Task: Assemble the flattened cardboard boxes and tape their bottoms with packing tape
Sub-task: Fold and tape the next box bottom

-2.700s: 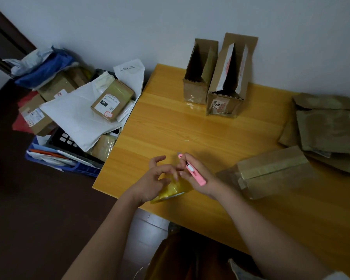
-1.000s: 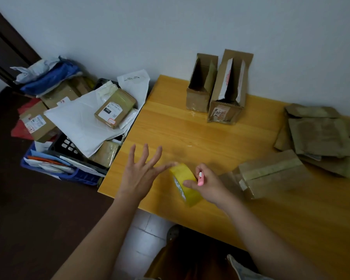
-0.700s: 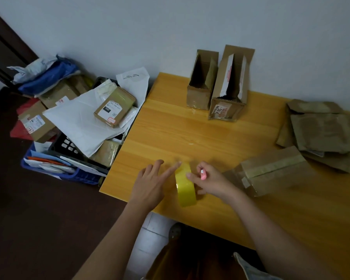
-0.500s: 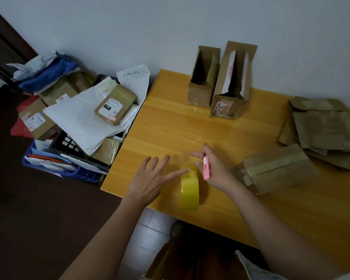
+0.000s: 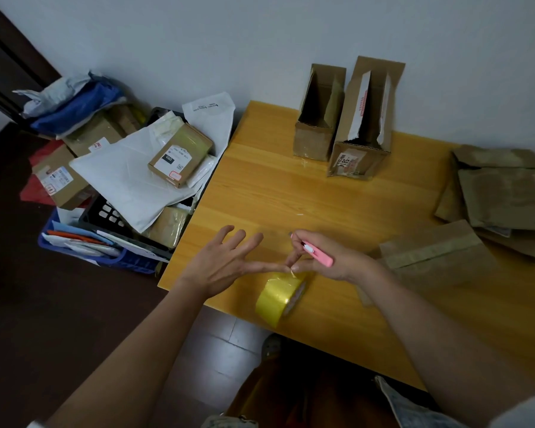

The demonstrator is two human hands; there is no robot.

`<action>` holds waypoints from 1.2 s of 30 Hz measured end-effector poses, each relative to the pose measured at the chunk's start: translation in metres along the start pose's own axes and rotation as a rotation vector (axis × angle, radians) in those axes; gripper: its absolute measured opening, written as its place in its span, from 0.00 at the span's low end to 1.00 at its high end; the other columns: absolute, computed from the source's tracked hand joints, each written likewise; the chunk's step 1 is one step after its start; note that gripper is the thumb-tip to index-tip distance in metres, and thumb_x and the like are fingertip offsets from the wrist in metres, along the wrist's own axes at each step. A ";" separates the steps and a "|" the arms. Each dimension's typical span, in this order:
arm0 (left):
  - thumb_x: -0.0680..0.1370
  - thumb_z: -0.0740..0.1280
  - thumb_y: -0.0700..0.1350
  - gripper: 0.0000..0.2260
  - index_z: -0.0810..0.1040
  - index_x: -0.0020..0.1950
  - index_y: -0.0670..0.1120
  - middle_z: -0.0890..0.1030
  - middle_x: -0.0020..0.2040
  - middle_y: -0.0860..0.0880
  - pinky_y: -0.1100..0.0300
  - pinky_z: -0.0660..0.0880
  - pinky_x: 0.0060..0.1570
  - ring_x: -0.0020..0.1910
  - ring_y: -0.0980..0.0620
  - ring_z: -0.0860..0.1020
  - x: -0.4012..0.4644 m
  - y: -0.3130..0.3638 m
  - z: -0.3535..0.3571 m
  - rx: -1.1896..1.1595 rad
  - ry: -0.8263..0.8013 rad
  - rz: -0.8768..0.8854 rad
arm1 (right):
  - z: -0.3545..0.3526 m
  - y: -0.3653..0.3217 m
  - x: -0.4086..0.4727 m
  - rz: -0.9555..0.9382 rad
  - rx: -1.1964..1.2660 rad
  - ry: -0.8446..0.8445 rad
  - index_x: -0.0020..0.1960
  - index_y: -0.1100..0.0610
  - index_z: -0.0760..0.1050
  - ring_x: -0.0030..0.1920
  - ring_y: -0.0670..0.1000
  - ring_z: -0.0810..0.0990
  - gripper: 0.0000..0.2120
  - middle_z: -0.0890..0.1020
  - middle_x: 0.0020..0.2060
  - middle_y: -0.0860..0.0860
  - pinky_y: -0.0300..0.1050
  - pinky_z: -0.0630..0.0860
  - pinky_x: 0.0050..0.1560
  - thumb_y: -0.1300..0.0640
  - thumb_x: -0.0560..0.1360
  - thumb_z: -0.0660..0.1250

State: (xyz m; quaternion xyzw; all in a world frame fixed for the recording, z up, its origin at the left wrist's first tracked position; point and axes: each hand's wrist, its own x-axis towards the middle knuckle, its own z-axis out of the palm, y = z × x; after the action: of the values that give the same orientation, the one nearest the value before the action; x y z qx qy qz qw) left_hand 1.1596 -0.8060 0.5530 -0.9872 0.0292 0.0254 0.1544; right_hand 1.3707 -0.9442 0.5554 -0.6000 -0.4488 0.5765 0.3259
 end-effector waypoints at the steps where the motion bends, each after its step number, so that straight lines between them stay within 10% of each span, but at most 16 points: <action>1: 0.77 0.38 0.37 0.34 0.51 0.76 0.67 0.69 0.66 0.40 0.43 0.74 0.56 0.54 0.40 0.74 0.000 -0.001 0.000 -0.006 -0.005 0.009 | 0.000 -0.001 -0.001 0.020 0.013 0.005 0.42 0.56 0.62 0.50 0.46 0.82 0.18 0.83 0.43 0.53 0.41 0.75 0.54 0.71 0.74 0.68; 6: 0.68 0.54 0.29 0.44 0.57 0.75 0.67 0.73 0.60 0.45 0.51 0.76 0.45 0.51 0.45 0.75 0.012 0.003 0.001 -0.194 -0.043 -0.050 | -0.002 0.001 -0.002 0.061 0.067 0.145 0.43 0.57 0.61 0.43 0.43 0.83 0.18 0.83 0.38 0.54 0.37 0.76 0.45 0.71 0.72 0.70; 12: 0.71 0.55 0.22 0.28 0.82 0.60 0.45 0.83 0.52 0.50 0.56 0.78 0.54 0.52 0.55 0.80 0.035 0.036 -0.009 -1.590 0.004 -0.707 | -0.009 0.010 -0.004 0.115 0.154 0.296 0.42 0.55 0.62 0.45 0.49 0.80 0.18 0.80 0.38 0.54 0.45 0.74 0.46 0.71 0.74 0.68; 15: 0.78 0.59 0.28 0.20 0.80 0.61 0.47 0.79 0.58 0.51 0.70 0.76 0.49 0.58 0.55 0.76 0.038 0.040 -0.015 -1.864 -0.040 -0.918 | -0.010 0.016 -0.010 0.178 0.289 0.342 0.44 0.55 0.62 0.46 0.50 0.78 0.17 0.79 0.40 0.54 0.50 0.78 0.50 0.71 0.75 0.67; 24: 0.76 0.71 0.41 0.15 0.76 0.61 0.55 0.78 0.56 0.58 0.71 0.69 0.55 0.56 0.64 0.74 0.040 0.029 -0.013 -1.723 -0.187 -0.656 | -0.014 0.024 -0.020 0.164 0.394 0.383 0.44 0.56 0.61 0.39 0.50 0.78 0.18 0.79 0.38 0.55 0.42 0.81 0.43 0.75 0.74 0.66; 32: 0.75 0.70 0.43 0.27 0.63 0.60 0.72 0.69 0.68 0.52 0.50 0.67 0.67 0.67 0.48 0.68 0.041 0.027 -0.010 -1.363 -0.410 -0.531 | 0.006 0.030 -0.013 0.041 0.229 0.386 0.46 0.54 0.59 0.40 0.32 0.76 0.21 0.82 0.56 0.51 0.39 0.72 0.48 0.68 0.74 0.71; 36: 0.73 0.70 0.42 0.29 0.60 0.59 0.71 0.68 0.66 0.47 0.44 0.69 0.64 0.64 0.42 0.70 0.048 0.034 -0.013 -1.233 -0.484 -0.462 | 0.014 0.034 -0.008 0.027 0.293 0.321 0.45 0.55 0.62 0.55 0.42 0.79 0.19 0.83 0.51 0.48 0.42 0.75 0.50 0.67 0.72 0.73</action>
State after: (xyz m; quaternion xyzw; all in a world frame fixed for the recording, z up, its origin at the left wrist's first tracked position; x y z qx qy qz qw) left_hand 1.2061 -0.8444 0.5518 -0.8423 -0.2362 0.2228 -0.4303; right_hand 1.3631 -0.9669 0.5258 -0.6361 -0.2944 0.5370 0.4694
